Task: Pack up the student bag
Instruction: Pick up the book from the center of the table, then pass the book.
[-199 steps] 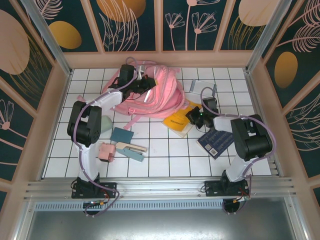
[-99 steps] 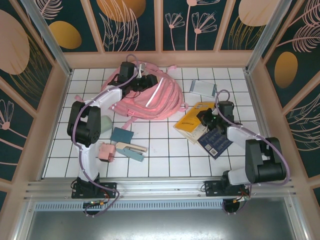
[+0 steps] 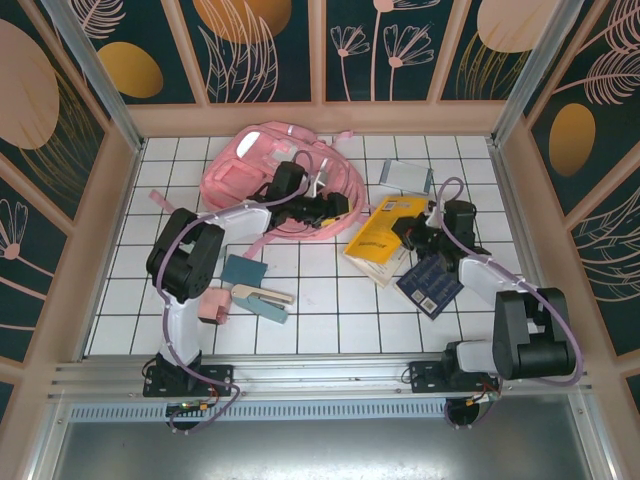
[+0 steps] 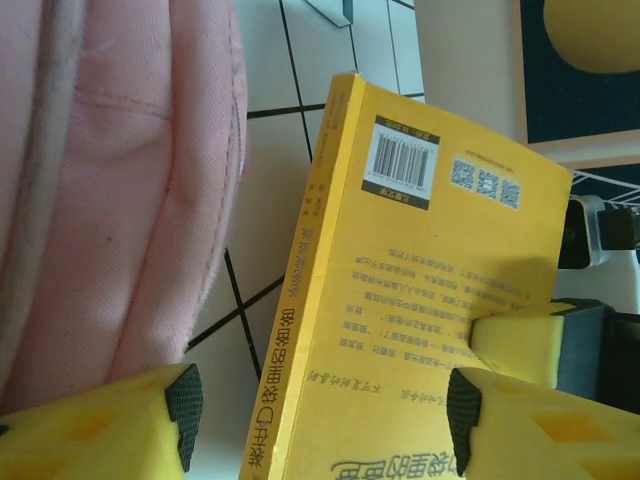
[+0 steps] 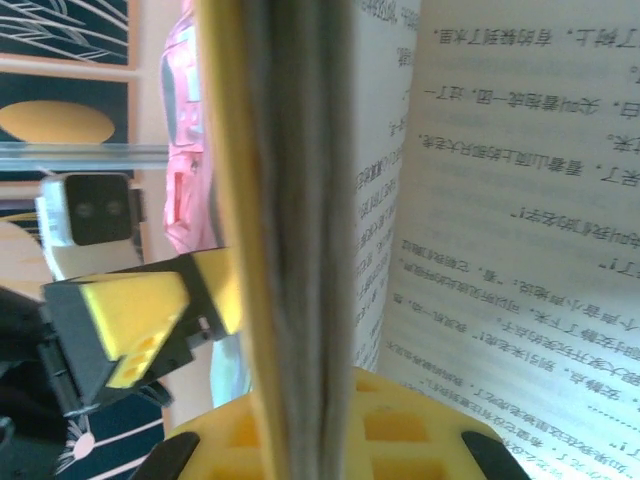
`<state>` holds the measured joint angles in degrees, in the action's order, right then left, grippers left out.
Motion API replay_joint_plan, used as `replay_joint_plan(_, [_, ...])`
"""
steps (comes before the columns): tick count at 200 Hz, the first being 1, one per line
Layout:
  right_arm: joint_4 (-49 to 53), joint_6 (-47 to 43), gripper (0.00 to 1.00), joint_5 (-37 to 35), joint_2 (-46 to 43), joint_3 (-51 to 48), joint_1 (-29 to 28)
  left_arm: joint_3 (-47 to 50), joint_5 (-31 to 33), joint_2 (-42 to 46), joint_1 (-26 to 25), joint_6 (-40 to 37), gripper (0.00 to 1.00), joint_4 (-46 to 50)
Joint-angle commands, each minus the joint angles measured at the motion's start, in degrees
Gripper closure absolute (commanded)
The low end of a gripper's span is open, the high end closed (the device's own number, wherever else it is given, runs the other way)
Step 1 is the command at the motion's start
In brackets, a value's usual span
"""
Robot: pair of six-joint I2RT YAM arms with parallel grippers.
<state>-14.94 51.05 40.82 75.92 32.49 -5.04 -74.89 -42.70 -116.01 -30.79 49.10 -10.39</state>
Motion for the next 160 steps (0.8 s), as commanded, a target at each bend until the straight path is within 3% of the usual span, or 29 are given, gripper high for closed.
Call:
replay_joint_plan(1, [-5.4, 0.2, 1.00, 4.1, -3.0, 2.3, 0.6, 2.6, -4.4, -0.5, 0.4, 6.9, 0.32, -10.7])
replay_joint_plan(96, [-8.3, 2.8, 1.00, 5.2, -3.3, 3.3, 1.0, 6.6, -11.3, -6.4, -4.4, 22.4, 0.32, -31.0])
replay_joint_plan(128, [-8.5, 3.1, 1.00, 5.1, -3.4, 3.4, 1.2, 9.6, -12.5, -8.6, -4.6, 36.0, 0.51, -49.4])
replay_joint_plan(160, [-9.0, 3.3, 1.00, 4.9, -3.5, 2.9, 1.2, 10.1, -12.3, -11.3, -4.6, 46.1, 0.80, -62.6])
